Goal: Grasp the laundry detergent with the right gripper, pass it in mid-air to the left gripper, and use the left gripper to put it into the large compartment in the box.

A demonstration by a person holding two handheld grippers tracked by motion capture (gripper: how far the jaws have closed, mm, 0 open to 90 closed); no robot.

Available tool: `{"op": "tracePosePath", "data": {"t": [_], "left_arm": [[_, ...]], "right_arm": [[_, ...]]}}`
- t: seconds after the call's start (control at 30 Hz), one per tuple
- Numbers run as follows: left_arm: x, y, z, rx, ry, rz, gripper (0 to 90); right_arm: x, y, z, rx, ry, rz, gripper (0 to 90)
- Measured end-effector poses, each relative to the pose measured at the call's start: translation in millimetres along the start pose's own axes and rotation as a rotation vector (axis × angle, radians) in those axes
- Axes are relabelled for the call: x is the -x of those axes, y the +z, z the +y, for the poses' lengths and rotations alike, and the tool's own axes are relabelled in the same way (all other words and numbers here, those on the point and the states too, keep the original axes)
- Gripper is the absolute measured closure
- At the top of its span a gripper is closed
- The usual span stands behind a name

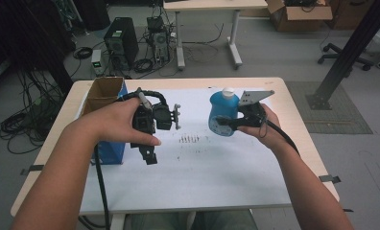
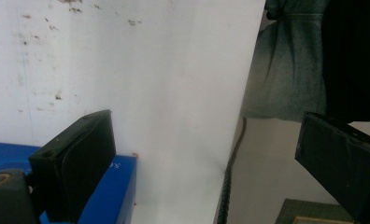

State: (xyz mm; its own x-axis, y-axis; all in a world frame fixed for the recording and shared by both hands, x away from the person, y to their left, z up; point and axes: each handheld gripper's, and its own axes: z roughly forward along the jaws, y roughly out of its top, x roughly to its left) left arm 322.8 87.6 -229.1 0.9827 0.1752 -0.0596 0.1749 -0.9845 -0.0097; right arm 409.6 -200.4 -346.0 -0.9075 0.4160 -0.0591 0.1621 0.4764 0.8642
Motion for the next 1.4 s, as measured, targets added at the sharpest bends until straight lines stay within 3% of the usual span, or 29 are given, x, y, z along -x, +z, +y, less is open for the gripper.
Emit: {"op": "tracePosePath", "data": {"t": [0.23,0.47,1.0,1.4], "left_arm": [[2.0,-5.8,3.4,0.004,0.001,0.010,5.4],[4.3,-8.6,5.6,0.007,0.001,0.018,5.3],[6.4,-10.9,14.9,-0.010,0.011,0.027,5.3],[6.5,-5.6,26.5,-0.019,0.035,0.035,5.4]], "right_arm": [[-26.5,-10.6,12.5,-0.009,-0.101,0.149,46.9],[-43.1,-7.4,12.5,-0.022,-0.150,0.218,46.8],[-68.8,13.3,7.4,-0.027,-0.190,0.362,46.7],[-86.0,30.5,6.0,-0.025,-0.204,0.440,46.5]]}}
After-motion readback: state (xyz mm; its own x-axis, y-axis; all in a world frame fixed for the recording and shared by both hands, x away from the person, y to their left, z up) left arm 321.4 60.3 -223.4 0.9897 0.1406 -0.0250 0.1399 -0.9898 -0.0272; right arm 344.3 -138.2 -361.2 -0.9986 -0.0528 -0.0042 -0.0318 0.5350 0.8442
